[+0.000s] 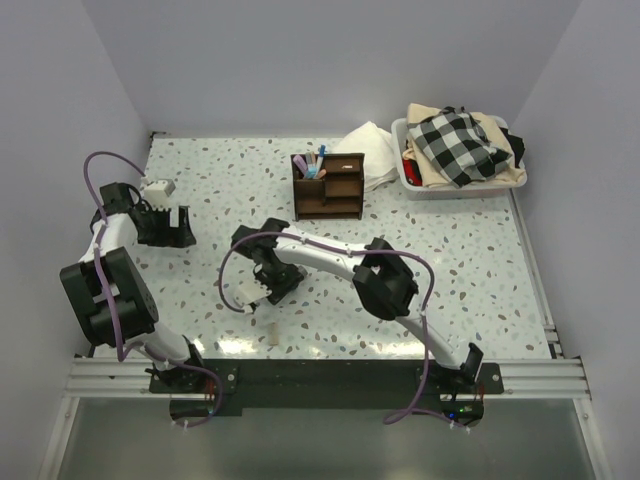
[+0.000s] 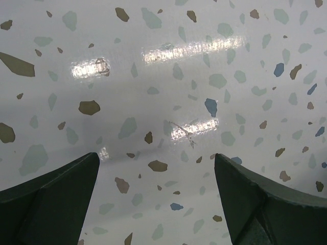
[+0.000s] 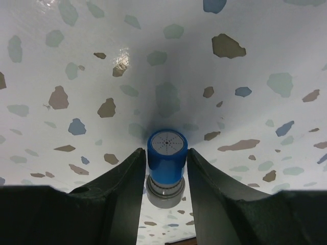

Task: Sort the stationery into containers
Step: Pick up the stationery from the center of the board.

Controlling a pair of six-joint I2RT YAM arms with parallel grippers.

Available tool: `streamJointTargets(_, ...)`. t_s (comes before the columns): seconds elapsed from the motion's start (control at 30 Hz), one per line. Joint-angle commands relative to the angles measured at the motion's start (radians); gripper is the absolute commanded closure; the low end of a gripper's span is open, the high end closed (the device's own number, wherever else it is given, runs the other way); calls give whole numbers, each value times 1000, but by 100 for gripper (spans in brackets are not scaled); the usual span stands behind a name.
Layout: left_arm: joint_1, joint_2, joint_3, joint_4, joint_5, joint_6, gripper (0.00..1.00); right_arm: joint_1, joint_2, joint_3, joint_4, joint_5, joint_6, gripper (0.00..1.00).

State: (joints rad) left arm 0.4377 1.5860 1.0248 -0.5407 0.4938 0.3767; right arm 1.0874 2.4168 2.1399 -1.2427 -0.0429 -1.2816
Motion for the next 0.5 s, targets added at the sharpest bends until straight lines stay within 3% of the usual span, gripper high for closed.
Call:
streamJointTargets(0.0, 4, -6, 38, 10, 15, -21, 0, 0, 30, -14, 2, 11, 53, 59)
streamJointTargets(0.1, 4, -4, 49, 4, 14, -19, 0, -1, 30, -28, 14, -6, 74, 59)
streamJointTargets(0.23, 1, -8, 64, -1, 17, -25, 0, -12, 33, -2, 12, -43, 132, 89)
streamJointTargets(0.33, -11, -6, 92, -24, 22, -12, 0, -52, 16, 78, -7, -95, 203, 100)
streamJointTargets(0.47, -36, 11, 144, -60, 34, 20, 0, -162, -25, 233, -44, -187, 313, 100)
